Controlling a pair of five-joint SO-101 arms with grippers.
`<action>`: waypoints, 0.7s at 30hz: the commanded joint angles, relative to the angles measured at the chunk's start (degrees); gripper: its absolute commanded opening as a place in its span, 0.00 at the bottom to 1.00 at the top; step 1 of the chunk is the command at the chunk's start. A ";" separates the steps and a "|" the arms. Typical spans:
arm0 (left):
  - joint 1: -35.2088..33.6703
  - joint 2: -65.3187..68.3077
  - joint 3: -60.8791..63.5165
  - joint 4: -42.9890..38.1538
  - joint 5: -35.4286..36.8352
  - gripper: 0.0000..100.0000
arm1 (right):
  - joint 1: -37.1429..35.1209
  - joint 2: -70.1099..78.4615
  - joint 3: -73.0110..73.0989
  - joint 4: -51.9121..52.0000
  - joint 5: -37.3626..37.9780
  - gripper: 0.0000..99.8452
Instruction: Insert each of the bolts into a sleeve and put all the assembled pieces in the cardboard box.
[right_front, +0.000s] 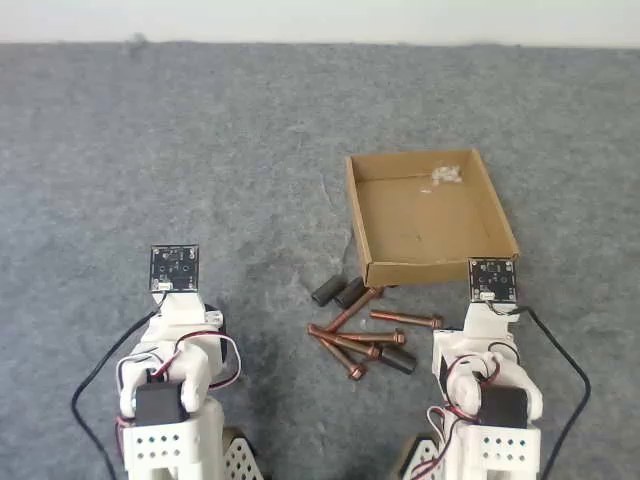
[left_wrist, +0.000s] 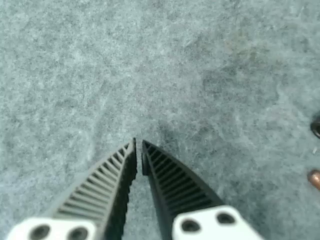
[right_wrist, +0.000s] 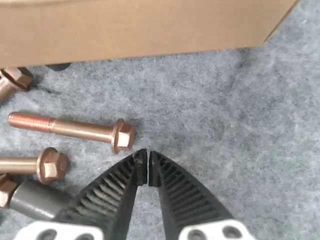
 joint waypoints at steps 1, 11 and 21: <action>0.26 -1.05 -0.92 0.26 0.35 0.02 | 0.66 -0.84 0.97 0.22 -0.35 0.01; 0.53 -1.05 -1.89 -0.88 0.26 0.02 | 0.66 -0.84 0.88 0.13 -0.53 0.01; 1.76 -1.05 -5.93 -19.78 0.18 0.02 | 7.25 -0.84 -2.46 -6.81 -0.26 0.01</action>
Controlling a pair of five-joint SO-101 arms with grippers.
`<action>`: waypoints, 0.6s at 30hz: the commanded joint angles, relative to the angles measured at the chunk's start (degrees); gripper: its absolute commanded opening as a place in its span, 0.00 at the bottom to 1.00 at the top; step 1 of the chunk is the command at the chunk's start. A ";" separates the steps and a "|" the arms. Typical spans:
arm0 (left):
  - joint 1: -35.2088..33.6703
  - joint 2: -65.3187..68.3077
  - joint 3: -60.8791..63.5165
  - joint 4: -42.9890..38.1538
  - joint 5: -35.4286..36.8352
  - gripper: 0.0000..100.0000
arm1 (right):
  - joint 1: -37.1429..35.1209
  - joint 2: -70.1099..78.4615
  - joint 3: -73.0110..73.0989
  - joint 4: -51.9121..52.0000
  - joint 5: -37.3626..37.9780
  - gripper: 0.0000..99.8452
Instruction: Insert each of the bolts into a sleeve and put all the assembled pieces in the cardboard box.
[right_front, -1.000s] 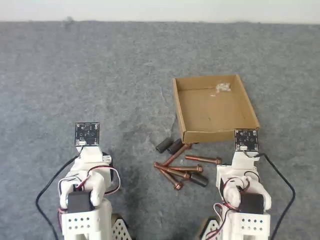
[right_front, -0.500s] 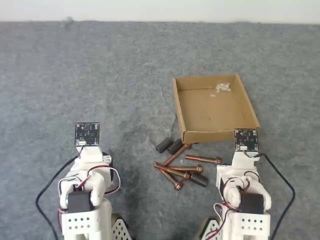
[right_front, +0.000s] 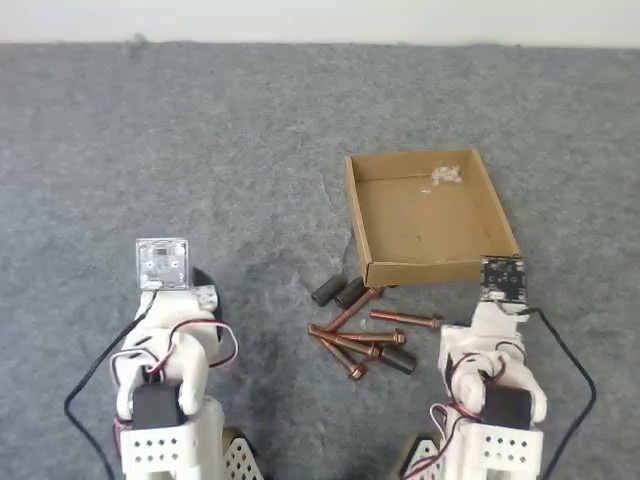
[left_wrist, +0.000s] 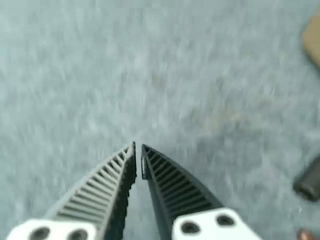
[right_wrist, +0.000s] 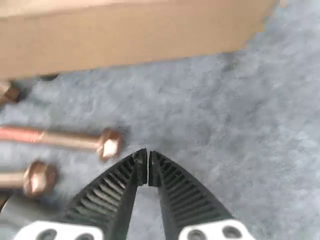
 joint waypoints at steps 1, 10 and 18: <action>2.46 -1.05 -3.03 -9.41 0.09 0.02 | 2.77 -0.84 -1.85 -4.53 -0.26 0.01; 14.77 -0.53 -11.65 -9.67 5.27 0.02 | 2.68 -0.75 1.23 -8.22 10.46 0.01; 18.29 21.19 -21.14 -18.37 7.82 0.02 | 2.59 -0.84 1.14 -7.25 13.89 0.01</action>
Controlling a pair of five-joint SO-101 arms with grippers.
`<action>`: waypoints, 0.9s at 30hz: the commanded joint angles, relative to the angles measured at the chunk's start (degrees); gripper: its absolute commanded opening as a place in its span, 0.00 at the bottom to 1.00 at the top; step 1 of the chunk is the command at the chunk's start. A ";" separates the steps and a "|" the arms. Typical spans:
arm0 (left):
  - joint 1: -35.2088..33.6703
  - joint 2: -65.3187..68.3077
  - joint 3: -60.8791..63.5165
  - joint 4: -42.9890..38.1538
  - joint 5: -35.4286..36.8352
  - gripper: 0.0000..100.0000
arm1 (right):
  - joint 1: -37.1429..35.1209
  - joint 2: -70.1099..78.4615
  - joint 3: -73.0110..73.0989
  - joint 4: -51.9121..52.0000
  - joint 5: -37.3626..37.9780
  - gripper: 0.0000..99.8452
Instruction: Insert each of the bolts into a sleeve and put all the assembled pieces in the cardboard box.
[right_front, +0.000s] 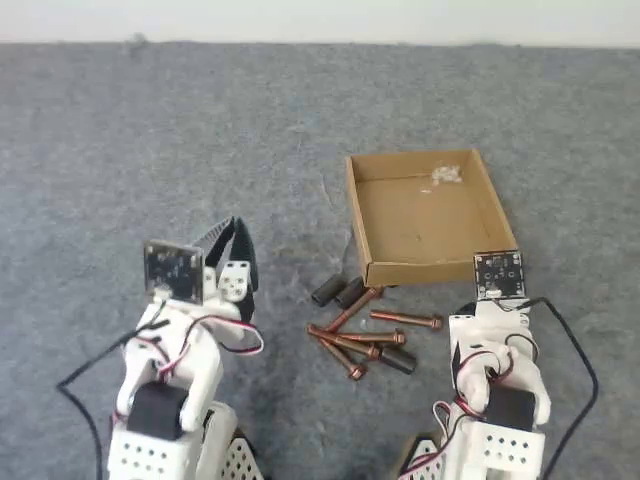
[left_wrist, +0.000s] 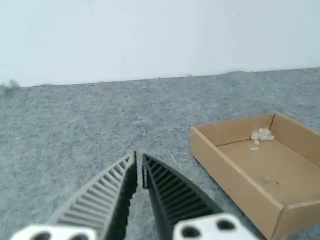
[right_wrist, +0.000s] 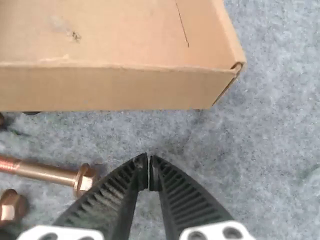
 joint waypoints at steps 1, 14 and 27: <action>0.79 19.08 -10.33 -6.33 3.87 0.02 | 0.57 -0.92 0.88 0.13 0.97 0.01; 17.32 57.58 -37.85 -7.65 15.30 0.10 | 0.57 -0.92 0.97 0.13 0.97 0.01; 18.29 100.48 -59.12 -11.34 19.87 0.15 | 0.57 -0.92 0.97 0.13 0.97 0.01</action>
